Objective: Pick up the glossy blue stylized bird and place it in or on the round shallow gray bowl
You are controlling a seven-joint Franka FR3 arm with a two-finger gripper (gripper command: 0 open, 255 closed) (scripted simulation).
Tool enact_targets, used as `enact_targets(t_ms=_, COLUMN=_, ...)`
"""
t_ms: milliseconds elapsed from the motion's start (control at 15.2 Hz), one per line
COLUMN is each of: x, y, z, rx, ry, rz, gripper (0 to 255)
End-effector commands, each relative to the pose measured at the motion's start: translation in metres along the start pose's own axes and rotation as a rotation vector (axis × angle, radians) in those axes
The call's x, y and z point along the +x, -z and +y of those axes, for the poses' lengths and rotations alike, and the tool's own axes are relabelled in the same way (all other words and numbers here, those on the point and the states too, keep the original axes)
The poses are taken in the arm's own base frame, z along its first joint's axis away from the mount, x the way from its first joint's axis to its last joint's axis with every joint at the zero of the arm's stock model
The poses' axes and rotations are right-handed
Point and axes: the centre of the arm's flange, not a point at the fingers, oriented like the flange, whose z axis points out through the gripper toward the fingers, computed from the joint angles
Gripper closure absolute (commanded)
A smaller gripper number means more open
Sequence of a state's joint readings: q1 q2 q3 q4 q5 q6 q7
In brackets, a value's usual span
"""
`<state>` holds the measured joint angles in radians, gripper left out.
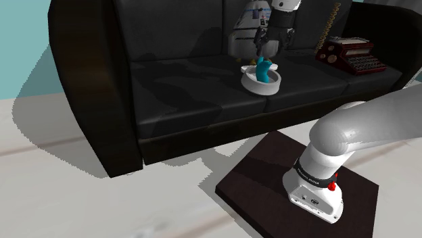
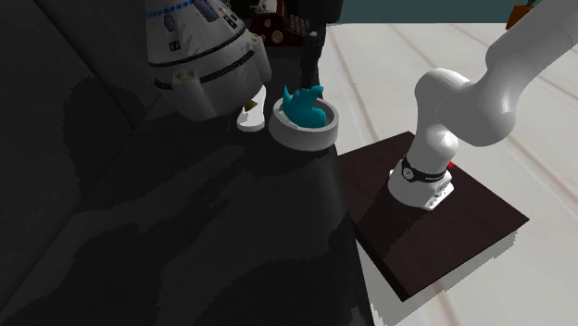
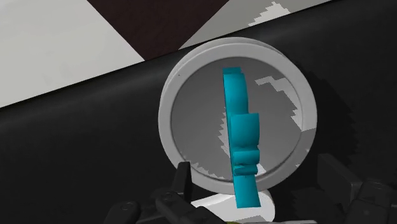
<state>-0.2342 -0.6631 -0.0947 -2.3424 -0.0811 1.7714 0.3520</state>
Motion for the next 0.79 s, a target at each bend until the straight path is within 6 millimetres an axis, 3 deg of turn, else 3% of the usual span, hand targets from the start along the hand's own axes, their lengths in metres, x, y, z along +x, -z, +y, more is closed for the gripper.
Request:
enact_targets(t_ms=0, x=0.0, y=0.0, z=0.0, rx=0.0, ry=0.0, rz=0.0, gripper=0)
enact_targets(t_ms=264, x=0.0, y=0.05, z=0.0, rx=0.0, ry=0.0, rz=0.0, gripper=0)
enact_targets(t_ms=726, x=0.0, y=0.05, z=0.0, rx=0.0, ry=0.0, rz=0.0, gripper=0)
